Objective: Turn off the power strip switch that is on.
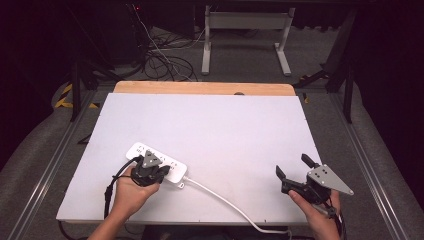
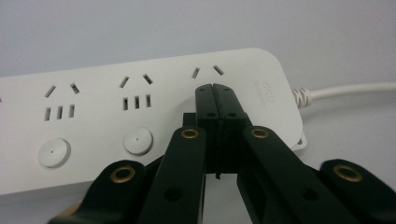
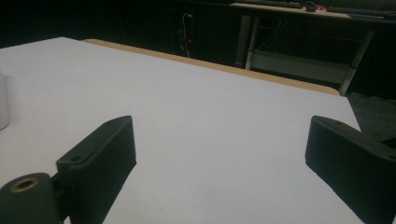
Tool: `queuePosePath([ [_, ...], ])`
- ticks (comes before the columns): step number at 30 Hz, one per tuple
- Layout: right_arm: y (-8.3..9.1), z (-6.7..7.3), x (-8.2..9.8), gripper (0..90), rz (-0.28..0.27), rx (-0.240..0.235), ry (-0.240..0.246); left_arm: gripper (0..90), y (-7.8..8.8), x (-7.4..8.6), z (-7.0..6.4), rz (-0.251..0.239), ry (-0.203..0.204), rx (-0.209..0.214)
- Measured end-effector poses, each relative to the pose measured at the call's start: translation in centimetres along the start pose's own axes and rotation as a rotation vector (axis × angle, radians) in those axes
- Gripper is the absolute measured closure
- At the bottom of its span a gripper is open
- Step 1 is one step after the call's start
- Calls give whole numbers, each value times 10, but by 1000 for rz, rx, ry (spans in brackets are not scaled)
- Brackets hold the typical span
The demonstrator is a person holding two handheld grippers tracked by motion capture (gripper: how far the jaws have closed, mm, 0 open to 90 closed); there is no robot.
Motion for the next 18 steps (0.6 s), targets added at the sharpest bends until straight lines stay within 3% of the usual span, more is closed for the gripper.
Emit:
queuePosePath([
  [3, 0, 0, 0, 91, -1, 1, -1, 900, -1, -1, -2, -2, -7, -4],
  [7, 1, 0, 0, 91, -2, 0, -4, 900, -1, -1, -1, -2, 15, 14],
  [18, -1, 1, 1, 91, 5, -6, 1, 900, -1, -1, -1, 1, 5, 17],
])
Point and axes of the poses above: each handheld gripper's, and its own axes: y roughly backward along the jaws, x roughly out of its underside, z roughly to its left, the point moved 6 cm from there along -y, roughly forward along the jaws, and after that the axes turned 9 degrees about -z, right-handed, at the moved point
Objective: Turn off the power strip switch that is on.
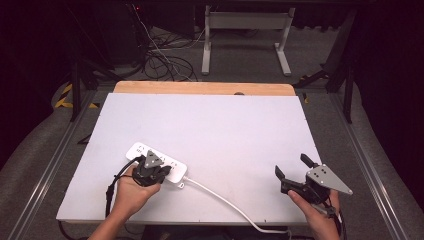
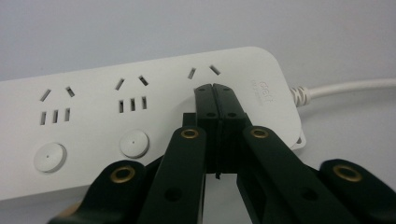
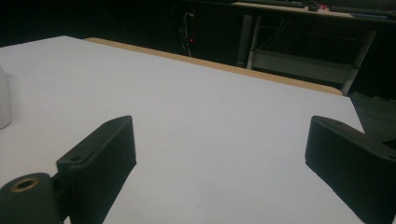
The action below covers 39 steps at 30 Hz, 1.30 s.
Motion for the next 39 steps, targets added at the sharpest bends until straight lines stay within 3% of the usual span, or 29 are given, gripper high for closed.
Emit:
queuePosePath([
  [23, 0, -1, 0, 91, 1, 0, 0, 900, 0, 0, 0, -7, 1, -6],
  [26, -1, -1, 0, 91, -1, -1, -2, 900, 1, 0, 0, -8, -17, -19],
  [39, -1, -3, 0, 90, 1, 10, -8, 900, 1, 0, -1, -17, 1, -11],
])
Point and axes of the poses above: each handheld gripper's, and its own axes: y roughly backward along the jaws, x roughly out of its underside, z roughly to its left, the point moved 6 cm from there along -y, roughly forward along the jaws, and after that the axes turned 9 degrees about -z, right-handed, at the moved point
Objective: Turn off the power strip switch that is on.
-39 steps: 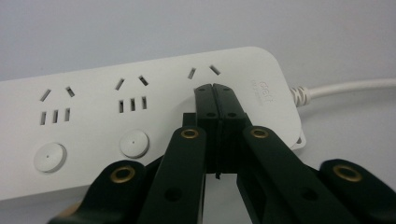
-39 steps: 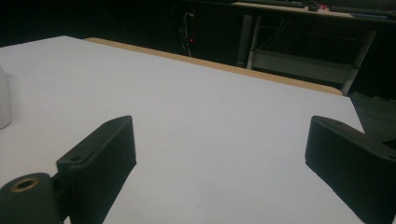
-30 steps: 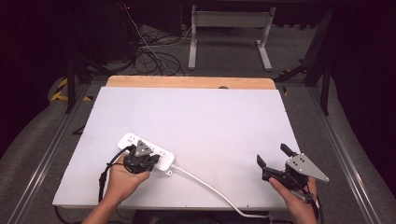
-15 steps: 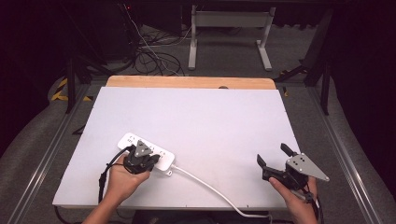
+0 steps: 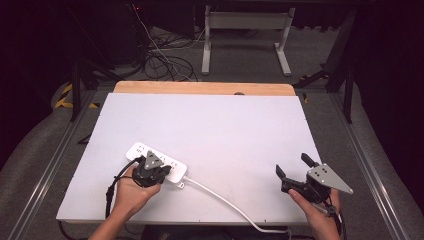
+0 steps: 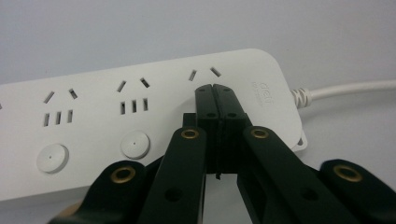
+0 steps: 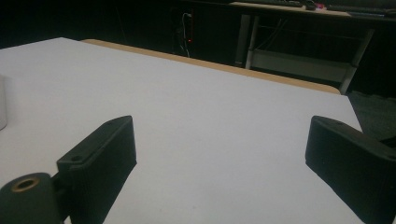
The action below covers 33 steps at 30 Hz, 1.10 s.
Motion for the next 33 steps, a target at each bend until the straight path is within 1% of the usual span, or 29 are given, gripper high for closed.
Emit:
queuePosePath([
  [2, 0, 0, 0, 90, -1, -2, -1, 900, 0, 0, 0, 1, -7, -1],
  [4, -1, 0, 0, 91, -3, -5, 1, 900, 1, 0, 0, -4, -19, -12],
  [5, -1, 1, 0, 90, -2, -5, 0, 900, 1, 0, -1, -9, -13, -6],
  [7, -1, 1, 0, 90, -3, -4, 0, 900, 2, -1, 0, -17, -14, -2],
  [10, -3, 1, 0, 91, -1, -7, 0, 900, 3, 0, 0, -20, -27, -16],
  [11, -3, 1, 0, 91, -1, -7, 0, 900, 3, 0, -1, -21, -22, -13],
  [16, -4, 2, 0, 91, -3, -12, 3, 900, 4, 0, -1, -22, -24, -14],
  [18, -3, 2, 0, 91, -3, -10, 1, 900, 4, 0, 0, -23, -35, -16],
  [20, -3, 2, 0, 91, -3, -11, 0, 900, 4, 0, -1, -28, -25, -1],
  [23, -3, 0, -1, 91, -10, -2, -8, 893, 5, 0, -2, -28, -41, 5],
  [24, -2, -1, -1, 91, -11, -5, -10, 893, 5, 0, -2, -31, -40, 0],
  [25, -2, -1, -1, 92, -9, -2, -10, 893, 6, -1, -1, -35, -45, -7],
  [27, -3, -2, -1, 92, -9, 2, -11, 895, 8, -3, 1, -61, -43, -20],
  [30, -3, 0, -1, 92, -5, -6, -3, 898, 12, -6, 5, -95, -46, -41],
  [33, -4, 1, -1, 92, -8, -12, -5, 900, 17, -7, 8, -117, -33, -57],
])
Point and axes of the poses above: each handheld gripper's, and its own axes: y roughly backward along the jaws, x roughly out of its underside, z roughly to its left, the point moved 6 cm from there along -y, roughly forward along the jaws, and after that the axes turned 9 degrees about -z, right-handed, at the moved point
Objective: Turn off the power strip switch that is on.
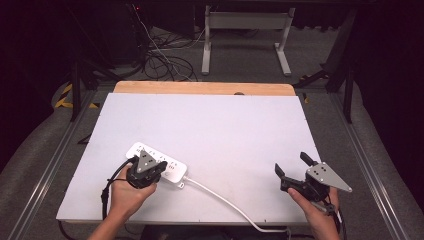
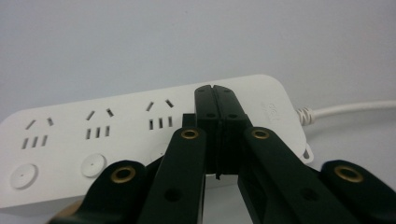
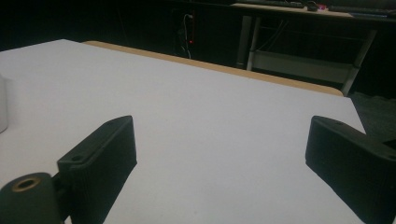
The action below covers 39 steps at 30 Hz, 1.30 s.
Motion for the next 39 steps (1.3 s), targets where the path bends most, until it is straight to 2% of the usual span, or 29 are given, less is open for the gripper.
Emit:
queuePosePath([
  [5, -4, 1, 0, 92, 2, -6, 2, 900, 7, 0, 5, -31, 25, -34],
  [20, -19, 11, -3, 93, -4, -59, 8, 900, 34, 1, 28, -132, 110, -182],
  [32, -24, 14, -4, 93, -4, -70, 10, 900, 48, 1, 41, -184, 162, -257],
  [39, -25, 15, -4, 93, -4, -76, 9, 899, 56, 1, 49, -222, 196, -330],
])
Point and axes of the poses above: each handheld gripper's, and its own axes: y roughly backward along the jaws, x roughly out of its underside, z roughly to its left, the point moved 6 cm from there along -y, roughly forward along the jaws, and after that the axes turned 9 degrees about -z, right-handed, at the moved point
